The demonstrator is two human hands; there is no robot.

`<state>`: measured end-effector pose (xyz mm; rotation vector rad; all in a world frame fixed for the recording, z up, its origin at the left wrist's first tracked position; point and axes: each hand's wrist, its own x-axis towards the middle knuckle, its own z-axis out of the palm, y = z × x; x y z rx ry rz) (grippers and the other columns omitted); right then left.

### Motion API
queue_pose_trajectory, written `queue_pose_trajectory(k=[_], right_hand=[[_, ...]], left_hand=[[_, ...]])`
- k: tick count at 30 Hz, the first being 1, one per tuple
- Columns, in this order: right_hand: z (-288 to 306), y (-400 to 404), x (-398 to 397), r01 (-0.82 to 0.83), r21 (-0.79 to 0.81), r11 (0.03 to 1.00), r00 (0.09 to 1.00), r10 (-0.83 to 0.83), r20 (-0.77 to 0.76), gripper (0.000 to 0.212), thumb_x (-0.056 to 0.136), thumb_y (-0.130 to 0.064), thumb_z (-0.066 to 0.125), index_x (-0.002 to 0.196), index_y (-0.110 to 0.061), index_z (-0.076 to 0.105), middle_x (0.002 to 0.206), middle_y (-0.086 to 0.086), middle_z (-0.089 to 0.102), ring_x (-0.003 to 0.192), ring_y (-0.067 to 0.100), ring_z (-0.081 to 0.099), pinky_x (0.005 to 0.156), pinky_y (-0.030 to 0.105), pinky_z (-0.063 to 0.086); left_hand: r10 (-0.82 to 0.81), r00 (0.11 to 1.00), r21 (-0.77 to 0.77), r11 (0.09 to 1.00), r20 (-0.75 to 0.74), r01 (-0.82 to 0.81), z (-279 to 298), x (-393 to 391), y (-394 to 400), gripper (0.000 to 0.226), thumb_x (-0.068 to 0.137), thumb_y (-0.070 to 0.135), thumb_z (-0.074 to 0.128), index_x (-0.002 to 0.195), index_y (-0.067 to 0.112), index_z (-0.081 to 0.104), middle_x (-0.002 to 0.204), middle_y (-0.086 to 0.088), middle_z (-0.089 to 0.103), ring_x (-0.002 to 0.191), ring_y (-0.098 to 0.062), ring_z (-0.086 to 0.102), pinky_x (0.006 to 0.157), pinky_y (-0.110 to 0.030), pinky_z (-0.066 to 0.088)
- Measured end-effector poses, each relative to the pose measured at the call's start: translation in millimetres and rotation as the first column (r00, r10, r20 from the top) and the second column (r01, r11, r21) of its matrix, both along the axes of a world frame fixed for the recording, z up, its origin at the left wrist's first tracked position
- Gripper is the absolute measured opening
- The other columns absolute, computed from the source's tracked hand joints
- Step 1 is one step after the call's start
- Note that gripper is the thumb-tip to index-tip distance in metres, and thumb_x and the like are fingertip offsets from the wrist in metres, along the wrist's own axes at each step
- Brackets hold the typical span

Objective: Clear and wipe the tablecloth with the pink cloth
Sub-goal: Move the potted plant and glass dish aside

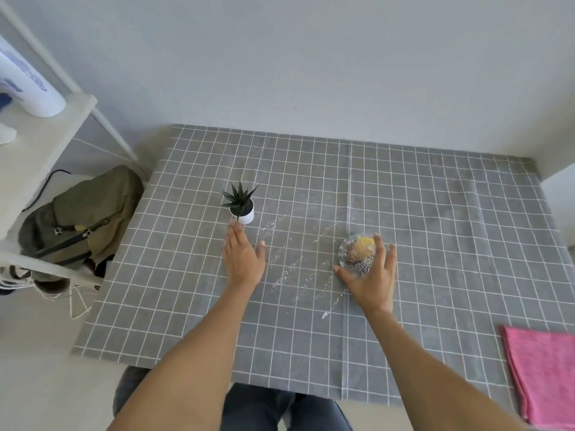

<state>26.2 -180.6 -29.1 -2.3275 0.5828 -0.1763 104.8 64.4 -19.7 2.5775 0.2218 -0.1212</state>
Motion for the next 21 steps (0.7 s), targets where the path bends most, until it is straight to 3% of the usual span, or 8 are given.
queue_pose_trajectory(k=[5,9,16,21], right_hand=[[-7.8,2.7,1.4,0.053,-0.008,0.999,0.996,-0.052,0.069,0.106,0.061,-0.048,0.086,0.146,-0.024,0.028,0.150,0.023,0.029,0.138,0.041,0.030,0.104,0.056,0.038],[-13.8,2.4,2.6,0.057,-0.029,0.998,0.994,-0.054,0.096,0.106,0.062,-0.049,0.086,0.146,-0.025,0.026,0.148,0.022,0.033,0.137,0.040,0.031,0.104,0.060,0.036],[-17.8,2.5,6.1,0.074,-0.058,0.996,0.989,-0.066,0.134,0.103,0.062,-0.046,0.086,0.144,-0.026,0.028,0.137,0.013,0.041,0.125,0.034,0.041,0.099,0.057,0.041],[-19.2,3.6,7.6,0.088,-0.059,0.994,0.990,-0.081,0.119,0.104,0.062,-0.046,0.086,0.146,-0.028,0.027,0.140,0.015,0.040,0.129,0.036,0.038,0.103,0.054,0.037]], left_hand=[[0.178,0.981,-0.281,0.948,0.071,-0.152,-7.7,22.8,1.4,0.092,0.088,0.034,0.066,0.151,0.002,0.007,0.158,-0.017,0.015,0.145,-0.031,0.019,0.117,-0.044,0.024],[0.263,0.949,-0.427,0.889,0.176,-0.167,-10.7,38.2,-1.1,0.077,0.085,0.025,0.070,0.145,0.005,0.026,0.143,-0.013,0.042,0.129,-0.030,0.045,0.107,-0.045,0.040],[0.281,0.932,-0.440,0.884,0.228,-0.159,-10.8,56.4,-3.4,0.056,0.085,0.018,0.069,0.133,0.003,0.043,0.126,-0.010,0.058,0.115,-0.027,0.056,0.098,-0.046,0.046],[0.198,0.941,-0.369,0.925,0.273,-0.088,-6.8,56.0,-5.7,0.055,0.085,0.015,0.068,0.133,0.002,0.045,0.126,-0.011,0.058,0.115,-0.027,0.056,0.095,-0.039,0.047]])
